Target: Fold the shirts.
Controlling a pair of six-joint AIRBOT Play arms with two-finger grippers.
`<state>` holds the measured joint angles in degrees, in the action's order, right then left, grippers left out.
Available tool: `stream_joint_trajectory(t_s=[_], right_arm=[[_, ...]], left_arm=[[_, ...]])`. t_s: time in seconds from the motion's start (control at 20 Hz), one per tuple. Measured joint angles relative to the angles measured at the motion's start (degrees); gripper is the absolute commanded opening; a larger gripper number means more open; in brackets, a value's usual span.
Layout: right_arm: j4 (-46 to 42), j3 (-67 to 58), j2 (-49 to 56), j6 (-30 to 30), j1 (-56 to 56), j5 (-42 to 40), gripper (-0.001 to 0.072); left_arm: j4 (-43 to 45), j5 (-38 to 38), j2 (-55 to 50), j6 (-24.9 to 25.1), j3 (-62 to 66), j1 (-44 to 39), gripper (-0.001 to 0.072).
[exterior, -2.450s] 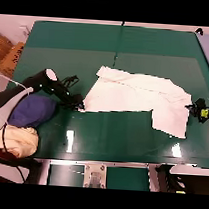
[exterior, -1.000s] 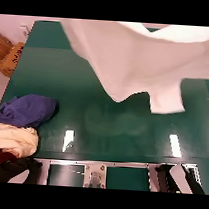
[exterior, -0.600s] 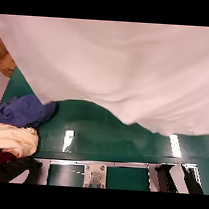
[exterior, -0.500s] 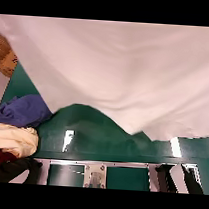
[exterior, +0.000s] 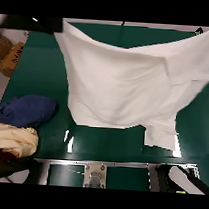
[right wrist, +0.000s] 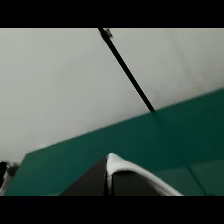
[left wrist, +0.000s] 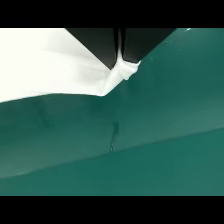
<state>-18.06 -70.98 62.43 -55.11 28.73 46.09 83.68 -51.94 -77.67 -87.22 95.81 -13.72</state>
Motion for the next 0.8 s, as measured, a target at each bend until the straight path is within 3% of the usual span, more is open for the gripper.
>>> stream_joint_trajectory(t_s=[0.25,0.55,0.8], right_arm=[[2.64,-2.14,19.96,1.25,-3.74,-6.51,0.0018],[7.21,-11.17,35.19,1.31,-4.59,-7.91,0.0018],[4.52,-14.40,38.32,0.68,-4.09,-5.97,0.0017]], left_arm=[[-4.59,12.68,-15.72,0.26,-0.76,3.30,0.0019],[-9.55,24.11,-21.35,3.04,-0.92,4.85,0.0019],[-9.79,22.69,-23.26,5.64,-0.94,5.09,0.0020]])
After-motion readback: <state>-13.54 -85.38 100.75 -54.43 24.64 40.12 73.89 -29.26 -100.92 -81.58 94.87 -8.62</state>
